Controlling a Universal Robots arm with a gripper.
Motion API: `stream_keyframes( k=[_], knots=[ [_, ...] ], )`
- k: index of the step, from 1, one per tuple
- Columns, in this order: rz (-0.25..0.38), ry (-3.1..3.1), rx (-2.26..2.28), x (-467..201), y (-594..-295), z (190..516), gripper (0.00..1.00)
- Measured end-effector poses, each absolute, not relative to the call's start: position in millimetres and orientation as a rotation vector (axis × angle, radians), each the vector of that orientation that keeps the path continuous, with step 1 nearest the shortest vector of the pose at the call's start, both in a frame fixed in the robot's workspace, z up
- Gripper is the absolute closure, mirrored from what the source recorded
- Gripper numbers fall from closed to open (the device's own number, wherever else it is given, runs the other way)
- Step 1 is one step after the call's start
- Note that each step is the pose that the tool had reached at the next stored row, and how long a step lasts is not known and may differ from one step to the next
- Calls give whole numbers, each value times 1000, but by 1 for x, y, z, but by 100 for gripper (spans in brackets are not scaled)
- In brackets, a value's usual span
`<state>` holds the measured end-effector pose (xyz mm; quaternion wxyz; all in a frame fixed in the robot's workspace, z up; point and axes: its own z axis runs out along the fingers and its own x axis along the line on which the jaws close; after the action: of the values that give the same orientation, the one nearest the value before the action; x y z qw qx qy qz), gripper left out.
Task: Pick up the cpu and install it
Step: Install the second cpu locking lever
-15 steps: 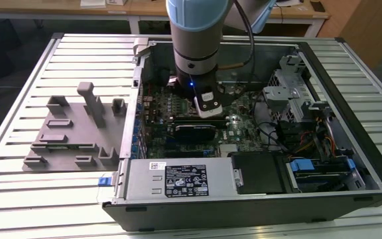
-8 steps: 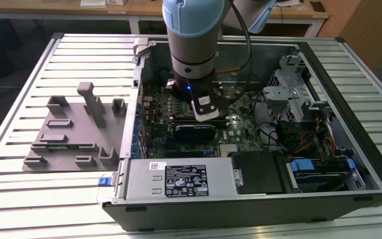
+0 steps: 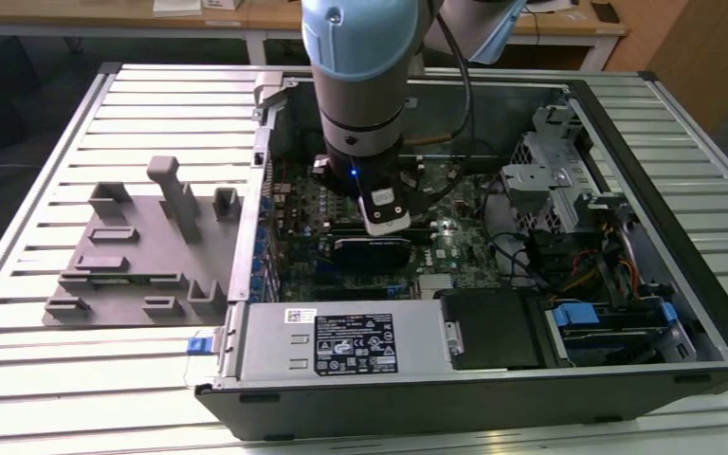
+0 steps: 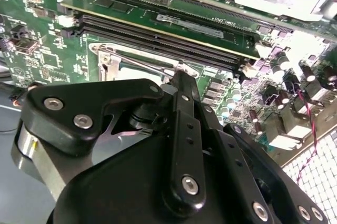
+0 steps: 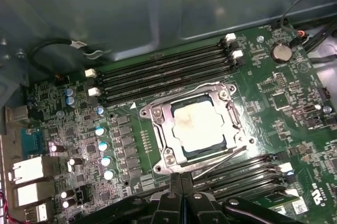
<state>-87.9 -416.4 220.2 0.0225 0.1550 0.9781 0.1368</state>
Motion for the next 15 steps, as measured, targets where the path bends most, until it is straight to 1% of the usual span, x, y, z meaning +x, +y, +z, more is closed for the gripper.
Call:
stream_keyframes(
  k=[15],
  knots=[
    [425, 3038, 445, -90, -419, 213, 89]
  ],
)
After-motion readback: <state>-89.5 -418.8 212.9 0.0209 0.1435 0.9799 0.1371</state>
